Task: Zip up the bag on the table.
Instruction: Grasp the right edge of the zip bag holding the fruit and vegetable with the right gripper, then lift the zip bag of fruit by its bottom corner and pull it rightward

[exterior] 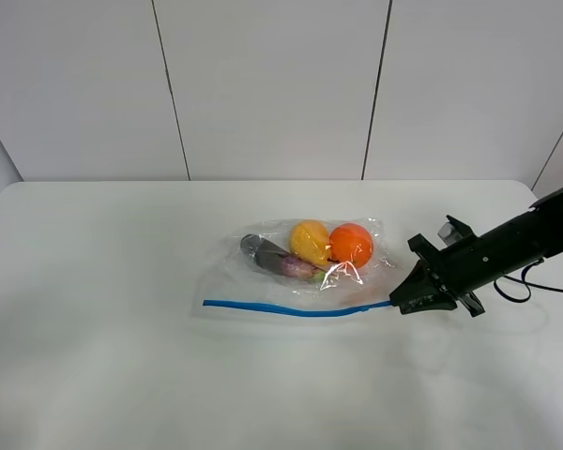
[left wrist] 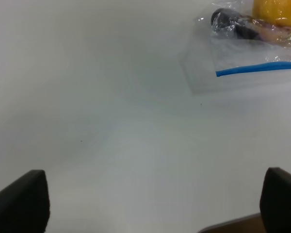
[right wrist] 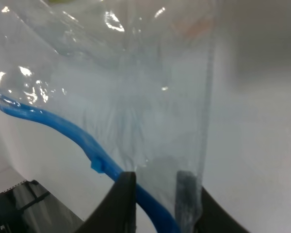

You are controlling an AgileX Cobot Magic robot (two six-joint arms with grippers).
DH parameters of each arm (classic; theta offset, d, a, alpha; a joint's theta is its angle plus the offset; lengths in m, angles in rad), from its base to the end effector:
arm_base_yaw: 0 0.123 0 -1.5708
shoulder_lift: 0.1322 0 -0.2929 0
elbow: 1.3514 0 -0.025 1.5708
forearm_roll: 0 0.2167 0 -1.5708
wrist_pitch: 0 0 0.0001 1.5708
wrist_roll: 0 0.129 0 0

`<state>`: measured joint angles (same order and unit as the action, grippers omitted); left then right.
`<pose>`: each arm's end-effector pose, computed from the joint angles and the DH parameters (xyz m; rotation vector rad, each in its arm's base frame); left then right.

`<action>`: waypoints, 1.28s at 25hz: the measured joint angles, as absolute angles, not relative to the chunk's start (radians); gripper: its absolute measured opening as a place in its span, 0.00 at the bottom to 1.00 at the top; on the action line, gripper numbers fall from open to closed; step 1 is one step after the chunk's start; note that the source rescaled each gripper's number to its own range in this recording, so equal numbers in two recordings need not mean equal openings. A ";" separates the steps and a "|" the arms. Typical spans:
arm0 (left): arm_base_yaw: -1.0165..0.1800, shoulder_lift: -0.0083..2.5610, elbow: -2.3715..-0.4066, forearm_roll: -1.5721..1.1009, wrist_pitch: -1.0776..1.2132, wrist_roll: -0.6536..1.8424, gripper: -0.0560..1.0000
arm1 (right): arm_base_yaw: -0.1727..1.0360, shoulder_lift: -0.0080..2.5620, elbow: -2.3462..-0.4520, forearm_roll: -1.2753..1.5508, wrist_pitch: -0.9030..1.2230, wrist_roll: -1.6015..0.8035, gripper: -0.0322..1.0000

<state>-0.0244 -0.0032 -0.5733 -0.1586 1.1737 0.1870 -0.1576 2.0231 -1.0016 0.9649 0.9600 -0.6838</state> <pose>-0.0240 -0.0182 0.2520 0.2438 2.0572 -0.0899 0.3159 0.0378 0.1126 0.2670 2.9066 1.1319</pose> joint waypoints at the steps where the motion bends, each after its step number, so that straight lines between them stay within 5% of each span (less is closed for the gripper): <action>1: -0.024 -0.003 -0.573 -0.159 1.174 0.187 1.00 | -0.158 2.023 -1.002 0.965 0.959 -0.684 0.28; 4: -0.024 -0.003 -0.573 -0.159 1.174 0.187 1.00 | -0.158 2.023 -1.002 0.965 0.959 -0.684 0.25; 5: -0.024 -0.003 -0.573 -0.159 1.174 0.187 1.00 | -0.158 2.023 -1.002 0.965 0.959 -0.684 0.15; 9: -0.024 -0.003 -0.573 -0.159 1.174 0.187 1.00 | -0.158 2.023 -1.002 0.965 0.959 -0.684 0.03; 32: -0.024 -0.003 -0.573 -0.159 1.174 0.187 1.00 | -0.158 2.018 -1.002 1.234 1.123 -0.864 0.03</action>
